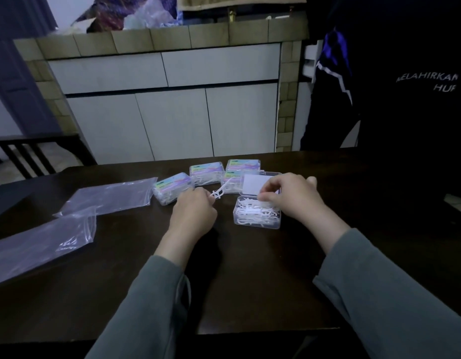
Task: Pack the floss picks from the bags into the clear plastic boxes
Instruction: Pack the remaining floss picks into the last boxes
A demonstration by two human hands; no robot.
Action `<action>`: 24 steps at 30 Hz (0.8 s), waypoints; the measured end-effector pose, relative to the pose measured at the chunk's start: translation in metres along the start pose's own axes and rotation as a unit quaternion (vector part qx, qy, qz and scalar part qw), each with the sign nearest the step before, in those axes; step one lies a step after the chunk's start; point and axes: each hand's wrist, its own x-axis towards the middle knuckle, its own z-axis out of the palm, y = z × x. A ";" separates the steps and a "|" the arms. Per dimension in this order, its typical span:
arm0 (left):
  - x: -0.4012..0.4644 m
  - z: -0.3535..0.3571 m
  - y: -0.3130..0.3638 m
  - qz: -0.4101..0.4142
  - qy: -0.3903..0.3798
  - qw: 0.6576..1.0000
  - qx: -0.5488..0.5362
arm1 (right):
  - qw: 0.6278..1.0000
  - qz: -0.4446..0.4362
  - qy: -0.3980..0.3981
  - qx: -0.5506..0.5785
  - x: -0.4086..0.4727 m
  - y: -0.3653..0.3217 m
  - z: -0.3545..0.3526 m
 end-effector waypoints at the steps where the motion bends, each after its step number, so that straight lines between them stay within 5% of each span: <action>1: 0.001 -0.001 0.003 0.010 0.004 1.000 -0.005 | 1.000 0.008 -0.009 0.000 -0.001 0.005 -0.004; 7: 0.000 0.004 0.030 0.120 0.013 0.993 -0.016 | 0.999 0.022 -0.041 -0.001 -0.006 0.019 -0.010; 15: 0.004 -0.004 0.048 0.202 -0.050 0.968 0.142 | 0.996 0.018 -0.074 0.053 -0.020 0.043 -0.003; 24: 0.012 -0.022 0.053 0.075 -0.149 0.986 0.023 | 0.980 0.013 -0.116 0.160 -0.024 0.052 0.008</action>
